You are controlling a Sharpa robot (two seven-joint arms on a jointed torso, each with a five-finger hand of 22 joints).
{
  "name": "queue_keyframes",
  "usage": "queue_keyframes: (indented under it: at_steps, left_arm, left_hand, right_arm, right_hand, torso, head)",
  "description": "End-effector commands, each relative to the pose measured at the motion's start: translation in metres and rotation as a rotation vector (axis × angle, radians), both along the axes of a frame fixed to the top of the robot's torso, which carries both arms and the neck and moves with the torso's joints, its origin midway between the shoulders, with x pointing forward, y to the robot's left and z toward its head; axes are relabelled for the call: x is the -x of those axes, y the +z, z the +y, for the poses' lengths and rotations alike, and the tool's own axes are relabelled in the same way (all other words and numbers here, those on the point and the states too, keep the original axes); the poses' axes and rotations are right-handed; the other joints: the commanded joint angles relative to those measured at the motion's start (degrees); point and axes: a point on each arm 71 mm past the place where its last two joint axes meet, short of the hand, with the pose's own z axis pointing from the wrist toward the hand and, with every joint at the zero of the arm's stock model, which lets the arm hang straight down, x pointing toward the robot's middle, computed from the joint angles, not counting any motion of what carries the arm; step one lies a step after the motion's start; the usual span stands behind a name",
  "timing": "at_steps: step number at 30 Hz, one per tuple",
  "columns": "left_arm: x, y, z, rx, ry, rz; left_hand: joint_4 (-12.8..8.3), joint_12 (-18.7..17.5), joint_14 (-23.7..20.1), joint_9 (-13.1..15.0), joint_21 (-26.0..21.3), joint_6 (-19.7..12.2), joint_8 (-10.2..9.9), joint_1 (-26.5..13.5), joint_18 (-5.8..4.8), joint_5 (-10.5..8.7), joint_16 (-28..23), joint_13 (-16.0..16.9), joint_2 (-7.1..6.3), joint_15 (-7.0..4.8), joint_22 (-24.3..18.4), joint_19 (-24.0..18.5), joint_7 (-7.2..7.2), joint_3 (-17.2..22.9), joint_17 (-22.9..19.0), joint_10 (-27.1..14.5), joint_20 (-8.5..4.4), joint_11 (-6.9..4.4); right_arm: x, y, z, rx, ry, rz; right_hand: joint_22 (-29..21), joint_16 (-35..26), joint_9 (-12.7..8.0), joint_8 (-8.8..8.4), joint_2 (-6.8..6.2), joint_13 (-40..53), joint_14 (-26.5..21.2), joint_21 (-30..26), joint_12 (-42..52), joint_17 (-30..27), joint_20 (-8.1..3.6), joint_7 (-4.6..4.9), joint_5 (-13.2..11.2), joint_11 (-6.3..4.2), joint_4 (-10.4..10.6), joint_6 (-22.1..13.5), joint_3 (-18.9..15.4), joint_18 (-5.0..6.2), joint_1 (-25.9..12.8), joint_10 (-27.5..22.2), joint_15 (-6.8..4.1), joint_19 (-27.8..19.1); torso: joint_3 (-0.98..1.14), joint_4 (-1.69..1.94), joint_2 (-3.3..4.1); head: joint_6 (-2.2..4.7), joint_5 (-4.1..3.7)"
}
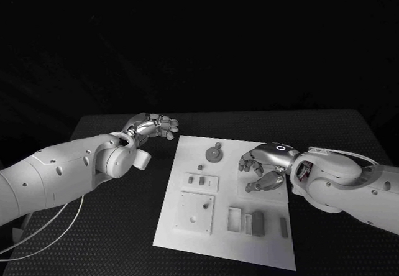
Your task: Assemble the parts on the task board
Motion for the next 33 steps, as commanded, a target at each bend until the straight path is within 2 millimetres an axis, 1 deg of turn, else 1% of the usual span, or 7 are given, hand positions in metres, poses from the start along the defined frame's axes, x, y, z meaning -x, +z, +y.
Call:
queue_keyframes:
  at_steps: [1, 5, 14, 19, 25, 28, 33]
  left_arm:
    - [0.0, 0.001, -0.002, 0.014, -0.012, -0.005]
    - [0.0, 0.001, -0.002, 0.014, -0.014, -0.005]
    - [0.0, 0.001, -0.002, 0.013, -0.012, -0.004]
    - [0.0, 0.001, -0.002, 0.014, -0.013, -0.004]
    - [0.0, 0.001, -0.002, 0.013, -0.013, -0.004]
    - [-0.001, 0.001, -0.002, 0.013, -0.013, -0.003]
    - [0.0, 0.001, -0.002, 0.014, -0.015, -0.001]
  left_hand:
    - [0.1, 0.2, 0.2, -0.1, -0.3, -0.4, 0.0, 0.0, 0.12, -0.31, -0.4, 0.0, -0.54, 0.05, 0.1, 0.4, 0.06, -0.3, 0.1, -0.4, -0.12, -0.05]
    - [0.1, 0.2, 0.2, -0.1, -0.3, -0.4, 0.0, 0.0, 0.12, -0.31, -0.4, 0.0, -0.53, 0.06, 0.1, 0.4, 0.05, -0.3, 0.1, -0.4, -0.11, -0.05]
    - [0.1, 0.2, 0.2, -0.1, -0.3, -0.4, 0.0, 0.0, 0.11, -0.32, -0.4, 0.0, -0.5, 0.06, 0.1, 0.4, 0.06, -0.3, 0.1, -0.4, -0.11, -0.05]
    - [0.1, 0.2, 0.2, -0.1, -0.3, -0.4, 0.0, -0.1, 0.11, -0.33, -0.4, 0.0, -0.48, 0.06, 0.1, 0.4, 0.06, -0.3, 0.2, -0.4, -0.11, -0.05]
    - [0.2, 0.2, 0.2, -0.1, -0.3, -0.4, 0.0, -0.1, 0.11, -0.33, -0.4, 0.0, -0.45, 0.06, 0.1, 0.4, 0.06, -0.3, 0.2, -0.4, -0.1, -0.05]
    - [0.2, 0.2, 0.2, -0.1, -0.4, -0.4, 0.0, -0.1, 0.11, -0.33, -0.4, 0.0, -0.44, 0.06, 0.2, 0.4, 0.06, -0.3, 0.2, -0.4, -0.1, -0.05]
    - [0.2, 0.2, 0.2, -0.1, -0.4, -0.4, 0.1, -0.1, 0.11, -0.33, -0.5, 0.0, -0.43, 0.06, 0.2, 0.5, 0.06, -0.3, 0.2, -0.4, -0.1, -0.05]
  right_arm:
    - [0.003, -0.009, -0.001, 0.077, 0.013, 0.049]
    - [0.004, -0.015, -0.002, 0.101, 0.018, 0.05]
    - [0.003, -0.024, -0.004, 0.118, 0.022, 0.037]
    - [0.005, -0.025, 0.0, 0.1, 0.035, 0.028]
    - [0.006, -0.024, 0.003, 0.087, 0.04, 0.02]
    - [0.006, -0.025, 0.004, 0.086, 0.041, 0.021]
    - [0.006, -0.025, 0.005, 0.087, 0.042, 0.017]
  right_hand:
    - [1.3, -0.3, 0.0, 0.03, -0.03, -0.1, -0.4, -0.1, -0.1, 0.1, 0.02, -0.06, -0.8, 0.02, 0.1, -0.3, -0.4, 1.14, -0.6, -0.3, -0.03, -0.5]
    - [1.2, -0.2, 0.2, 0.54, 0.04, 0.0, -0.1, 0.1, 0.4, 0.4, -0.15, 0.11, -2.0, -0.32, 0.6, 0.1, 0.1, 1.14, 0.1, 0.2, -0.29, -0.2]
    - [1.3, 0.5, 0.8, 2.41, 0.24, 0.7, 1.8, 1.4, 2.5, 1.4, -0.91, 0.55, -3.9, -1.67, 2.2, 2.8, 4.6, 1.14, 3.8, 3.3, -1.45, 1.6]
    - [1.3, 0.9, 1.5, 4.03, 1.69, 1.3, 2.7, 2.2, 4.0, 1.9, -1.25, 0.72, -3.9, -2.98, 3.6, 5.6, 6.5, 1.14, 4.2, 5.9, -2.16, 2.3]
    - [1.4, 1.3, 1.8, 4.69, 3.9, 1.8, 3.8, 3.0, 4.8, 2.4, -1.72, 0.71, -3.9, -3.45, 3.4, 7.0, 7.1, 1.14, 4.8, 7.5, -2.61, 3.2]
    - [1.4, 1.4, 1.8, 4.79, 4.42, 2.0, 4.1, 3.4, 5.0, 2.5, -1.87, 0.77, -3.9, -3.62, 3.2, 7.3, 7.2, 1.14, 4.8, 7.9, -2.76, 3.5]
    - [1.3, 1.4, 1.8, 4.85, 4.45, 2.1, 4.4, 3.7, 5.1, 2.6, -1.99, 0.84, -3.9, -3.74, 3.2, 7.6, 7.3, 1.14, 4.6, 8.1, -2.86, 3.8]
  torso:
    - [0.04, 0.04, 0.04]
    - [-0.01, 0.08, 0.06]
    - [-0.12, 0.12, 0.04]
    - [-0.09, 0.11, 0.03]
    - [-0.14, 0.15, 0.05]
    - [-0.13, 0.15, 0.06]
    - [-0.16, 0.12, 0.02]
  head:
    - [-0.04, 0.03]
    - [-0.12, -0.07]
    - [-0.4, -0.11]
    - [-0.48, -0.05]
    - [-0.6, -0.03]
    - [-0.71, 0.02]
    - [-0.78, 0.05]
